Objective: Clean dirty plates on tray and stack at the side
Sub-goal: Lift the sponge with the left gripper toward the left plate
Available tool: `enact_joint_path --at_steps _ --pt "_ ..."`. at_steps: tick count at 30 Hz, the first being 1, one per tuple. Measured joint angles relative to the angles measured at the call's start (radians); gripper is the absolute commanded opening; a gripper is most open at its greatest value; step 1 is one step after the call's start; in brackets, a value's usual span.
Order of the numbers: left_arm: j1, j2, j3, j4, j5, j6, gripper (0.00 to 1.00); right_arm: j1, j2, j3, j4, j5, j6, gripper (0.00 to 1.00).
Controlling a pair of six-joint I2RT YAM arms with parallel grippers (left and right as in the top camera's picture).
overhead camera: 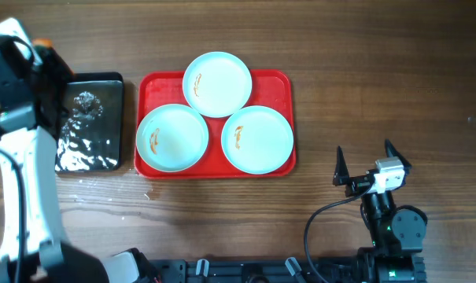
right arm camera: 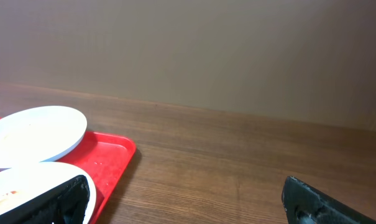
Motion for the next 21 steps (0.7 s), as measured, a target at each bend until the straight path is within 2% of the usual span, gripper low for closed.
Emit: enact_joint_path --at_steps 5,7,16,21 --pt "0.001 0.217 -0.148 -0.014 0.006 0.099 0.04 0.0 0.0 0.0 0.0 0.0 0.0 1.0" --pt "0.001 0.233 -0.161 -0.024 0.007 0.118 0.04 0.0 0.0 0.0 0.0 0.0 0.0 1.0" --pt "-0.001 -0.102 -0.04 0.228 0.011 0.143 0.04 0.0 0.0 0.0 0.0 0.0 0.0 1.0" --pt "-0.001 -0.076 -0.039 0.128 0.04 0.144 0.04 0.0 0.0 0.0 0.0 0.0 0.0 1.0"
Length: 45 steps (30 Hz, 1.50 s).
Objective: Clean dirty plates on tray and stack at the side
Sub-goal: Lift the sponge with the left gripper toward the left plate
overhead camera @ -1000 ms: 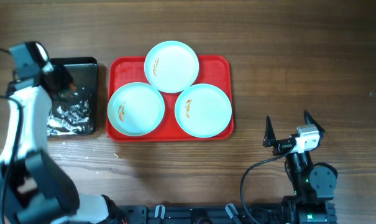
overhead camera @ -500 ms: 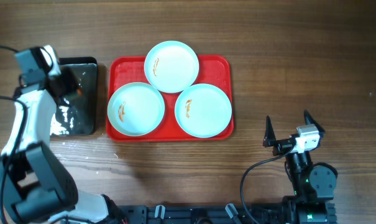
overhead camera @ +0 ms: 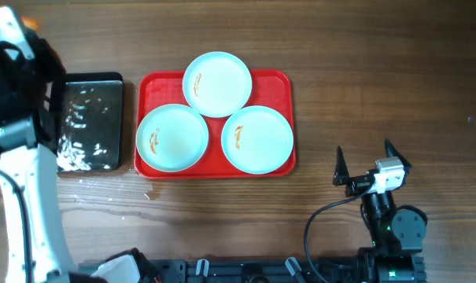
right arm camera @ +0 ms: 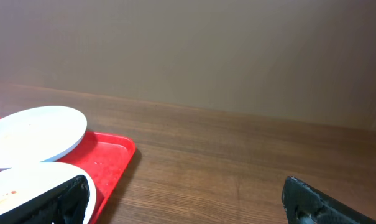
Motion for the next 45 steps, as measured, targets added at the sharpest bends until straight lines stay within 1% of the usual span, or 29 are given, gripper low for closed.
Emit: enact_joint_path --at_steps 3,6,8,10,12,13,15,17,19,21,23,24,26,27,28,30,33,35,36,37,38,40,43,45 --pt "0.001 0.123 -0.045 -0.019 0.011 0.011 0.04 0.0 0.0 0.0 0.0 0.0 0.0 1.0" --pt "0.002 0.326 -0.104 -0.065 0.003 0.022 0.04 0.0 0.0 0.0 0.0 0.0 0.0 1.0" --pt "0.002 0.368 -0.127 -0.084 -0.007 0.025 0.04 0.0 0.0 0.0 0.0 0.0 0.0 1.0" --pt "0.0 0.322 -0.1 -0.068 -0.011 0.025 0.04 0.0 0.0 0.0 0.0 0.0 0.0 1.0" --pt "-0.007 0.238 -0.068 -0.024 -0.011 0.025 0.04 0.0 0.0 0.0 0.0 0.0 0.0 1.0" --pt "-0.013 0.166 -0.05 0.02 -0.011 0.025 0.04 0.0 0.0 0.0 0.0 0.0 0.0 1.0" --pt "-0.021 0.053 -0.013 0.056 -0.011 0.025 0.04 0.0 0.0 0.0 0.0 0.0 0.0 1.0" --pt "-0.023 -0.022 0.018 0.03 -0.011 0.025 0.04 0.0 0.0 0.0 0.0 0.0 0.0 1.0" --pt "-0.02 -0.033 0.016 -0.017 -0.011 0.025 0.04 0.0 0.0 0.0 0.0 0.0 0.0 1.0" --pt "-0.014 0.02 -0.017 -0.041 -0.013 0.025 0.04 0.0 0.0 0.0 0.0 0.0 0.0 1.0" --pt "-0.005 0.167 -0.085 -0.099 -0.046 0.025 0.04 0.0 0.0 0.0 0.0 0.0 0.0 1.0" --pt "-0.001 0.254 -0.118 -0.143 -0.085 0.025 0.04 0.0 0.0 0.0 0.0 0.0 0.0 1.0" --pt "0.0 0.332 -0.158 -0.187 -0.135 0.025 0.04 0.0 0.0 0.0 0.0 0.0 0.0 1.0" --pt "0.0 0.339 -0.166 -0.2 -0.152 0.024 0.04 0.0 0.0 0.0 0.0 0.0 0.0 1.0" --pt "-0.002 0.325 -0.164 -0.202 -0.168 0.019 0.04 0.0 0.0 0.0 0.0 0.0 0.0 1.0" --pt "-0.013 0.237 -0.127 -0.167 -0.161 -0.008 0.04 0.0 0.0 0.0 0.0 0.0 0.0 1.0" --pt "-0.036 0.04 -0.055 -0.086 -0.076 -0.068 0.04 0.0 0.0 0.0 0.0 0.0 0.0 1.0" --pt "-0.06 -0.116 -0.018 -0.081 -0.002 -0.107 0.04 0.0 0.0 0.0 0.0 0.0 0.0 1.0" --pt "-0.069 -0.163 -0.008 -0.092 0.022 -0.116 0.04 0.0 0.0 0.0 0.0 0.0 0.0 1.0" --pt "-0.084 -0.199 0.002 -0.142 0.043 -0.125 0.04 0.0 0.0 0.0 0.0 0.0 0.0 1.0" --pt "-0.103 -0.215 0.003 -0.23 0.064 -0.134 0.04 0.0 0.0 0.0 0.0 0.0 0.0 1.0" --pt "-0.119 -0.192 -0.001 -0.301 0.078 -0.14 0.04 0.0 0.0 0.0 0.0 0.0 0.0 1.0" --pt "-0.162 -0.127 -0.019 -0.463 0.14 -0.197 0.04 0.0 0.0 0.0 0.0 0.0 0.0 1.0" --pt "-0.193 -0.11 -0.023 -0.521 0.174 -0.235 0.04 0.0 0.0 0.0 0.0 0.0 0.0 1.0"
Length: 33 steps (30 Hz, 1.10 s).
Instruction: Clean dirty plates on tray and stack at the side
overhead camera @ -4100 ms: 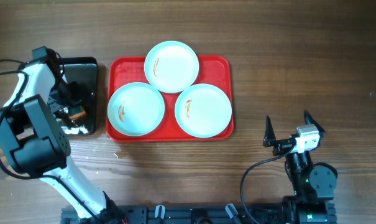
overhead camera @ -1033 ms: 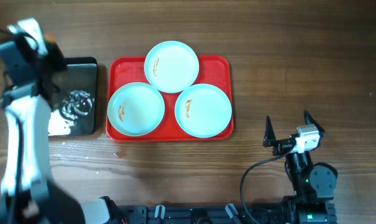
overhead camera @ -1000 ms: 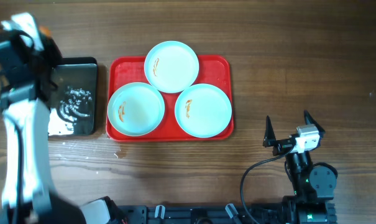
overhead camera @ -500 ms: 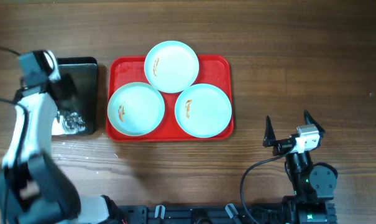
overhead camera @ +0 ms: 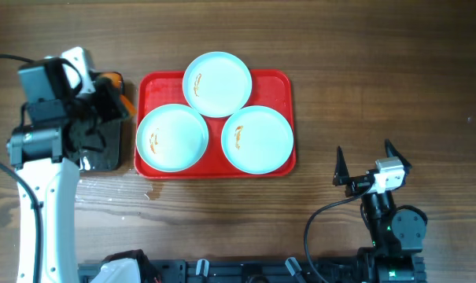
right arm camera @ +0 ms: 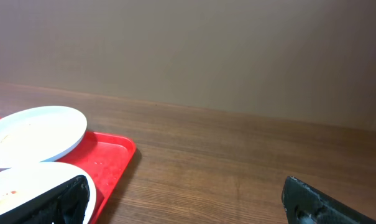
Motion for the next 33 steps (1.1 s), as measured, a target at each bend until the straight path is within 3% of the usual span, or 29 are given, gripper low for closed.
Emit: enact_joint_path --at_steps 6,13,14,16,19,22,23,28,33 --pt "-0.136 0.089 0.0 -0.15 0.04 -0.058 0.04 0.0 0.0 0.0 0.0 0.0 0.0 1.0" --pt "-0.25 0.317 0.0 -0.119 0.017 -0.068 0.04 0.0 0.0 0.0 0.0 0.0 0.0 1.0" --pt "-0.254 0.356 0.0 -0.111 0.004 -0.068 0.08 0.0 0.0 0.0 0.0 0.0 0.0 1.0" --pt "-0.254 0.422 0.0 -0.106 -0.027 -0.074 0.59 0.0 0.0 0.0 0.0 0.0 0.0 1.0" --pt "-0.254 0.456 0.0 -0.104 -0.046 -0.075 0.69 0.0 0.0 0.0 0.0 0.0 0.0 1.0" --pt "-0.254 0.459 0.002 -0.106 -0.055 -0.079 0.93 0.0 0.0 0.0 0.0 0.0 0.0 1.0" --pt "-0.254 0.459 0.01 -0.118 -0.056 -0.081 0.96 0.0 0.0 0.0 0.0 0.0 0.0 1.0" --pt "-0.254 0.434 0.14 -0.251 -0.061 -0.081 0.97 0.0 0.0 0.0 0.0 0.0 0.0 1.0" --pt "-0.245 0.309 0.231 -0.331 -0.06 -0.103 1.0 0.0 0.0 0.0 0.0 0.0 0.0 1.0"
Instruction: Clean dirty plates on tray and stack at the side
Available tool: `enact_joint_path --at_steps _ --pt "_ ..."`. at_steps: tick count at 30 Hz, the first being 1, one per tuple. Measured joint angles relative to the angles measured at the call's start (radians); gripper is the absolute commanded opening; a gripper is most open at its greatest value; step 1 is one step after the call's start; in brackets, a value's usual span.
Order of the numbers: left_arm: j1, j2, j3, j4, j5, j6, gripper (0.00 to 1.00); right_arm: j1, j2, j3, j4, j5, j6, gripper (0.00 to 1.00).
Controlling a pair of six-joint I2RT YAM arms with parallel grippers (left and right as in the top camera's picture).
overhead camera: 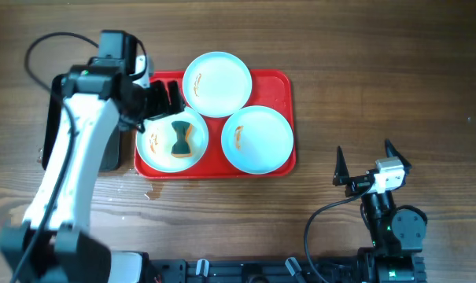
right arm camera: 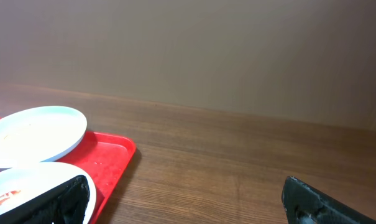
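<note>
Three white plates with orange smears sit on a red tray (overhead camera: 281, 86): top plate (overhead camera: 217, 84), left plate (overhead camera: 153, 156), right plate (overhead camera: 257, 139). My left gripper (overhead camera: 178, 140) reaches down over the left plate, shut on an orange sponge (overhead camera: 179, 151) that is pinched at its middle and rests on that plate. My right gripper (overhead camera: 366, 161) stands open near the front right, apart from the tray. The right wrist view shows the right gripper (right arm camera: 181, 211) with bare wood between its fingers, and the tray's corner (right arm camera: 110, 155) with two plates at the left.
A black water tray (overhead camera: 112, 153) lies left of the red tray, mostly hidden under my left arm. Water drops speckle the wood (overhead camera: 147, 195) in front of it. A plain wall stands behind the table in the right wrist view.
My left gripper has moved right with the orange sponge, from over the black water tray to the left plate. The right arm has not moved.
My left arm was at the far left beside the black tray, whose water showed ripples, and stayed there at the following moment. Then its gripper was over that tray with the orange sponge in it. Now the sponge is on the left plate.
</note>
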Motion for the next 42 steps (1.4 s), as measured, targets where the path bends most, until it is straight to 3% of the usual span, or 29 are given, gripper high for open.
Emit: enact_joint_path --at_steps 5,13,17,19,20,22,24,26,30,32,36,37,39,42 --pt "0.06 -0.099 0.004 -0.074 -0.001 -0.066 1.0 0.0 0.0 0.0 0.0 0.0 0.0 1.0" --pt "0.069 -0.106 -0.014 -0.211 -0.005 -0.091 1.0 -0.002 0.0 0.0 0.042 -0.051 0.048 1.0" --pt "0.069 -0.106 -0.05 -0.205 -0.008 -0.091 1.0 -0.003 0.0 0.0 0.116 -0.352 0.388 1.0" --pt "0.069 -0.106 -0.067 -0.176 -0.009 -0.091 1.0 -0.003 0.0 0.0 0.117 -0.478 0.662 1.0" --pt "0.069 -0.106 -0.072 -0.173 -0.008 -0.091 1.0 -0.003 0.0 0.0 0.167 -0.527 0.872 1.0" --pt "0.069 -0.106 -0.09 -0.171 -0.01 -0.092 1.0 -0.003 0.01 0.0 0.346 -0.565 1.088 1.0" --pt "0.069 -0.106 -0.101 -0.17 -0.011 -0.095 1.0 -0.004 0.013 0.011 0.581 -0.586 1.241 1.0" --pt "0.069 -0.106 -0.107 -0.171 -0.011 -0.096 1.0 -0.004 0.038 0.071 0.549 -0.601 1.291 1.0" --pt "0.069 -0.106 -0.111 -0.175 -0.011 -0.099 1.0 -0.004 0.319 0.367 0.164 -0.713 1.114 1.0" --pt "0.069 -0.106 -0.113 -0.172 -0.012 -0.101 1.0 -0.006 0.601 0.654 -0.075 -0.848 0.909 1.0" --pt "0.069 -0.106 -0.113 -0.173 -0.012 -0.103 1.0 0.026 0.943 1.085 -0.554 -0.938 0.605 1.0" --pt "0.069 -0.106 -0.113 -0.172 -0.016 -0.103 1.0 0.062 1.036 1.228 -0.742 -0.874 0.507 1.0" --pt "0.069 -0.106 -0.113 -0.173 -0.039 -0.103 1.0 0.163 1.183 1.449 -0.954 -0.658 0.389 1.0" --pt "0.069 -0.106 -0.113 -0.174 -0.09 -0.132 1.0 0.286 1.326 1.616 -1.033 -0.393 0.308 1.0"
